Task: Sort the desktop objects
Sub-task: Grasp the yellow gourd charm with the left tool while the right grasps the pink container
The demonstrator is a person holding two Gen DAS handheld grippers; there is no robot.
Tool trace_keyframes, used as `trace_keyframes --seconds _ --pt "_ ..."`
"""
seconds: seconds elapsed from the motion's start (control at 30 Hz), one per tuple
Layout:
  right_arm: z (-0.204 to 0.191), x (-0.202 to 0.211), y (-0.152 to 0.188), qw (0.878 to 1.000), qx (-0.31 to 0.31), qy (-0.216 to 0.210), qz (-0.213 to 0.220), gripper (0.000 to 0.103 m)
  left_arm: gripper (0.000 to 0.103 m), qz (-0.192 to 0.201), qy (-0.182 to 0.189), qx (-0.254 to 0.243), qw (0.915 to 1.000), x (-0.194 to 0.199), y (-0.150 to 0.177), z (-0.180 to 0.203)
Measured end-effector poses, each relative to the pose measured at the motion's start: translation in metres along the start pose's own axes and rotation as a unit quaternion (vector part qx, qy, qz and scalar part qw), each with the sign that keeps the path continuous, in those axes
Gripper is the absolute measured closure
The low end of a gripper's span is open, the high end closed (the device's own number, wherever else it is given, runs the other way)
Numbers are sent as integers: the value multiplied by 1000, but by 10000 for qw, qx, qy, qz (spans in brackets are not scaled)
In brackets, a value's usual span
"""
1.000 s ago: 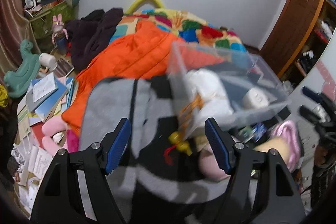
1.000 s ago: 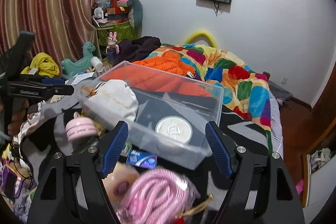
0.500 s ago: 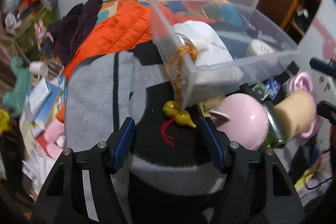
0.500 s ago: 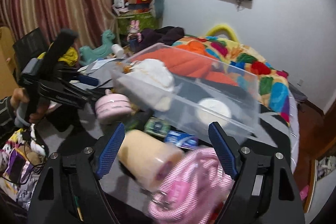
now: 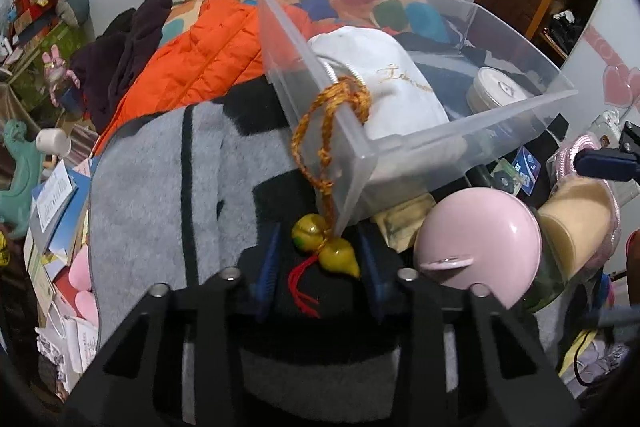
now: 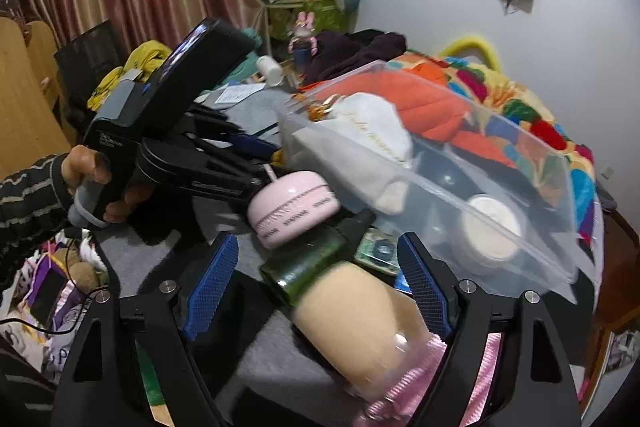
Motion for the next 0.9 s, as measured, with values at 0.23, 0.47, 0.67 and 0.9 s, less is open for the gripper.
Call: trace_keyframes --seconds 0.23,0.47,0.67,0.9 --pt "-22 -28 -3 9995 206 -142 -208 24 77 142 188 254 9994 8 4 -9" --pt "-28 -53 -4 9989 134 -151 -424 24 77 295 170 460 9984 26 12 -21" --pt "-42 -67 -8 9980 329 -128 -517 25 77 471 143 638 9967 44 11 -34" --pt "-44 -71 -9 9979 367 -26 -524 40 77 702 83 775 9945 67 7 -46"
Point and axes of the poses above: each gripper's, at about its wrist camera, not at the fingertips, and x roughly against the way its jaws point, z to its right, y to its underside, the point moved 6 cm from there along -x, roughly the way its jaws point, and after that the axes turned 9 degrees about z, right-handed, at the moved point
